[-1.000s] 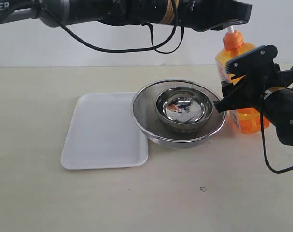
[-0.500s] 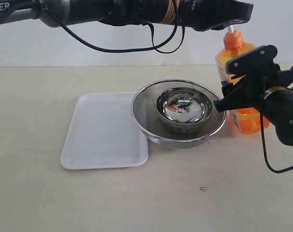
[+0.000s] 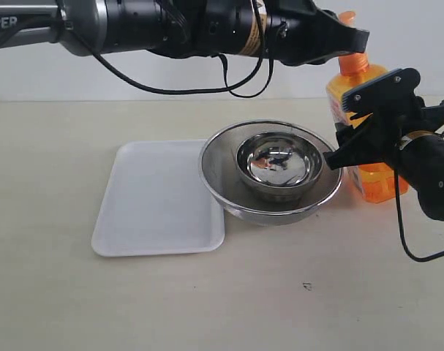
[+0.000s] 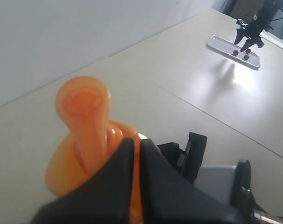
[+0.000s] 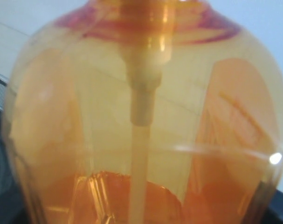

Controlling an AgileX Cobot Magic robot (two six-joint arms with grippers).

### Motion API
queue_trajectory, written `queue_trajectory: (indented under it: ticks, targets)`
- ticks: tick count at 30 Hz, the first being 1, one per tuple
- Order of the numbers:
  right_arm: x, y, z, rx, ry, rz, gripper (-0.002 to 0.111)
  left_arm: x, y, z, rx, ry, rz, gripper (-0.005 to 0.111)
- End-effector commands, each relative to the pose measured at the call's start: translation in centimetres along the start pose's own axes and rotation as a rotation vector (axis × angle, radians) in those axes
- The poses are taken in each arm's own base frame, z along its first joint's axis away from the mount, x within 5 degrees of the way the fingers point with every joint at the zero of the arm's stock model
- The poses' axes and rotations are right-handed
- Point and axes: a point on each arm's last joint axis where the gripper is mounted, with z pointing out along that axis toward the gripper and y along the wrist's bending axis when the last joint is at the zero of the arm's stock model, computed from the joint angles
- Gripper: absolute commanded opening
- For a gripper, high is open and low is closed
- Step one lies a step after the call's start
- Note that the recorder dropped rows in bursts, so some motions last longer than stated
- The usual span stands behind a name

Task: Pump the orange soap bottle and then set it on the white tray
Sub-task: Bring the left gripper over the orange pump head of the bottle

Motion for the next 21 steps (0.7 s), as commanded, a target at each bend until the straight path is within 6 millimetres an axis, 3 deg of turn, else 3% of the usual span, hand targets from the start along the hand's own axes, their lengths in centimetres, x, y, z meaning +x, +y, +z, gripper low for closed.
queue_trajectory:
  ticks: [1, 21]
  targets:
    - [-0.7, -0.4, -0.1, 0.011, -0.034, 0.0, 0.0, -1.2, -0.2, -1.0, -0.026, -0.035, 0.031, 0.005]
    - [-0.7, -0.3, -0.1, 0.009, -0.031, 0.001, 0.0, -0.3, 1.5, -1.7, -0.065, -0.009, 0.004, 0.005]
